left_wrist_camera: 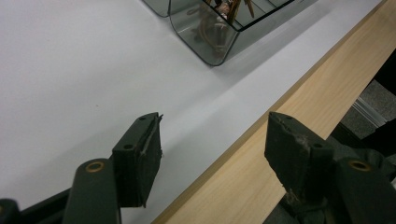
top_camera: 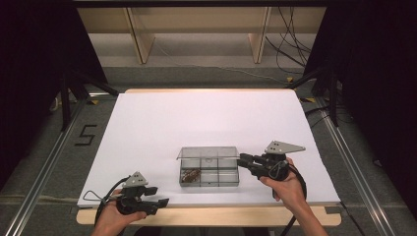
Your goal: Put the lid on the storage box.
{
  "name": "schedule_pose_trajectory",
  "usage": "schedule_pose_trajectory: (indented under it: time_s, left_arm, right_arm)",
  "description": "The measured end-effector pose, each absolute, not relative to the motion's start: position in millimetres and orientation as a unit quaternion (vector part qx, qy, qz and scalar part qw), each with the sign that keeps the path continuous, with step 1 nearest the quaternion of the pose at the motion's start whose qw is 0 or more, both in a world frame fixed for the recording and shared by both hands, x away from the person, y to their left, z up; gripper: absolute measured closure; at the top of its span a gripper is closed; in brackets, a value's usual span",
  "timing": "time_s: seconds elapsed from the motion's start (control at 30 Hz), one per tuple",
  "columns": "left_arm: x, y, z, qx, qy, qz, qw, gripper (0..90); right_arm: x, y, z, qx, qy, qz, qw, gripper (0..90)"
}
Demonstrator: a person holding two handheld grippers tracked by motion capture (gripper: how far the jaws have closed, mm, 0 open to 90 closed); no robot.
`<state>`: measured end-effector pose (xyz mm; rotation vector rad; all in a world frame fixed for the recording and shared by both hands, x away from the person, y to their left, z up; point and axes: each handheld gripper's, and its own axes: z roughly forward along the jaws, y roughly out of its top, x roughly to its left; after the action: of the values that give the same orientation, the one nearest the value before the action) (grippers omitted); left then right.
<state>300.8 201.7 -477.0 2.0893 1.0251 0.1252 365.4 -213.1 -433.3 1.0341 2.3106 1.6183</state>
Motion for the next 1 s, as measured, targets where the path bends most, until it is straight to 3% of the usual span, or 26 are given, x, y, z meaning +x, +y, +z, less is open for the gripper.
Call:
schedule_pose_trajectory:
  time_s: [0.6, 0.7, 0.77, 1.0]
  left_arm:
    - [302, 203, -480, 0.826, 0.407, 0.055, 0.387, 30.7]
    - [302, 202, -481, 0.823, 0.41, 0.053, 0.389, 30.5]
    - [302, 202, -481, 0.823, 0.411, 0.053, 0.389, 30.4]
    - [302, 202, -481, 0.823, 0.411, 0.053, 0.389, 30.4]
  right_arm:
    - [359, -213, -443, 0.35, 0.769, 0.532, 0.058, 72.3]
    - [360, -215, -445, 0.339, 0.775, 0.528, 0.074, 72.3]
    - [358, -213, -445, 0.352, 0.77, 0.529, 0.054, 72.3]
    - [357, -215, -449, 0.346, 0.776, 0.524, 0.055, 72.2]
